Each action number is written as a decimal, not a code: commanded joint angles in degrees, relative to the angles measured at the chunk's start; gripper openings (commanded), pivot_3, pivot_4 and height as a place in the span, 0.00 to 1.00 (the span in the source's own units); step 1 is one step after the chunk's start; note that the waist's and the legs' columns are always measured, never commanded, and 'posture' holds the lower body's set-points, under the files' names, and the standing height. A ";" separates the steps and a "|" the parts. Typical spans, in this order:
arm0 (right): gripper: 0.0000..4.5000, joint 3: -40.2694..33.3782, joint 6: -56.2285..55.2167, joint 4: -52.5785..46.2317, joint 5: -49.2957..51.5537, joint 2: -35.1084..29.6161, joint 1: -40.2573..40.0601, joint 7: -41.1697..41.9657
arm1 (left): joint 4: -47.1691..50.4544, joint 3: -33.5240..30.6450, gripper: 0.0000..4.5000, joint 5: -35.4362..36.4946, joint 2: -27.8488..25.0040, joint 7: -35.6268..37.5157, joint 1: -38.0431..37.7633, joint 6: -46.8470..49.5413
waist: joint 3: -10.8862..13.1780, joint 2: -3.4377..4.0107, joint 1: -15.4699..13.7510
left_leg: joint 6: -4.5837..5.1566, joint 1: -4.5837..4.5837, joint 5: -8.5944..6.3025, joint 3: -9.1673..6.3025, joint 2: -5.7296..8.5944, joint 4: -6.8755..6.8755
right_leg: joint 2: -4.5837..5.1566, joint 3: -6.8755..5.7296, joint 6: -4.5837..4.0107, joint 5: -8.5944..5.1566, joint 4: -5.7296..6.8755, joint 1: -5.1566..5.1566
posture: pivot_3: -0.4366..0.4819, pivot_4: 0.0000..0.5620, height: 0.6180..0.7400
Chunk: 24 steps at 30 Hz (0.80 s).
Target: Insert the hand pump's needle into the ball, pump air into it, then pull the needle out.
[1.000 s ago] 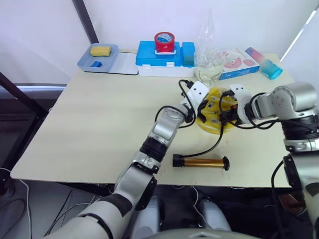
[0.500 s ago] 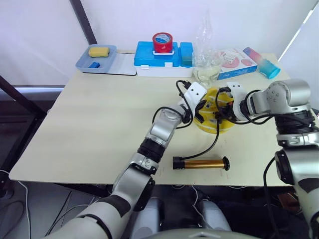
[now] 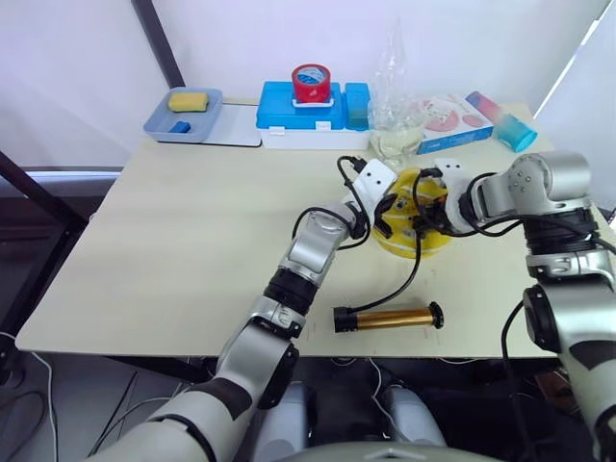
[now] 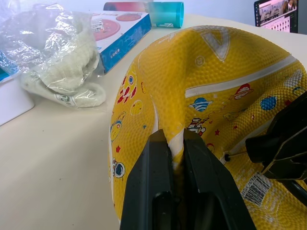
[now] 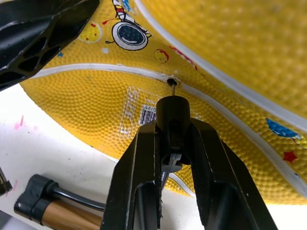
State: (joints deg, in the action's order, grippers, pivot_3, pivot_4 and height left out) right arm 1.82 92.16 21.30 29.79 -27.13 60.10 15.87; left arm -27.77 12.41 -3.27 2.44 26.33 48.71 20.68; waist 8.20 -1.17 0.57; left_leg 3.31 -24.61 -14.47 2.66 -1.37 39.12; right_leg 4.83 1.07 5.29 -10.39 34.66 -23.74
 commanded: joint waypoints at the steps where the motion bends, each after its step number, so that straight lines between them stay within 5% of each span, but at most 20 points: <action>1: 0.07 -2.02 -0.12 2.97 -1.41 3.34 1.63 0.19 | 0.12 2.81 0.01 1.48 2.42 3.88 -1.01 0.15 | 0.00 0.00 0.08 | 0.00 0.00 0.00 0.00 0.00 0.00 | 0.00 0.00 0.00 0.00 0.00 0.00 | 0.48 0.27 0.91; 14: 0.07 -1.55 -6.12 10.54 -7.26 6.48 3.26 3.01 | 0.30 2.86 0.01 1.42 2.70 4.69 -2.47 0.20 | -0.74 0.05 0.38 | -0.01 0.17 0.00 0.00 -0.01 0.00 | -0.01 0.01 -0.03 -0.02 0.05 0.08 | 0.48 0.27 0.91; 24: 0.07 2.72 -5.62 -1.81 -8.43 0.87 -1.15 7.42 | -4.26 0.02 0.01 1.06 2.51 2.06 -0.69 -1.06 | -0.81 0.08 0.22 | -0.01 0.20 0.00 -0.09 0.00 -0.01 | 0.02 0.01 -0.05 -0.04 0.03 0.12 | 0.48 0.27 0.91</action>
State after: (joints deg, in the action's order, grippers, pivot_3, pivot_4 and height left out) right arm 4.23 88.12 22.80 21.48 -25.63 59.48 23.06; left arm -30.11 10.61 -3.12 2.98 26.40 48.14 19.51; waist 7.40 -1.09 0.78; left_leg 3.30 -24.42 -14.47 2.57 -1.36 39.11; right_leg 4.86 1.07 5.24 -10.44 34.69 -23.63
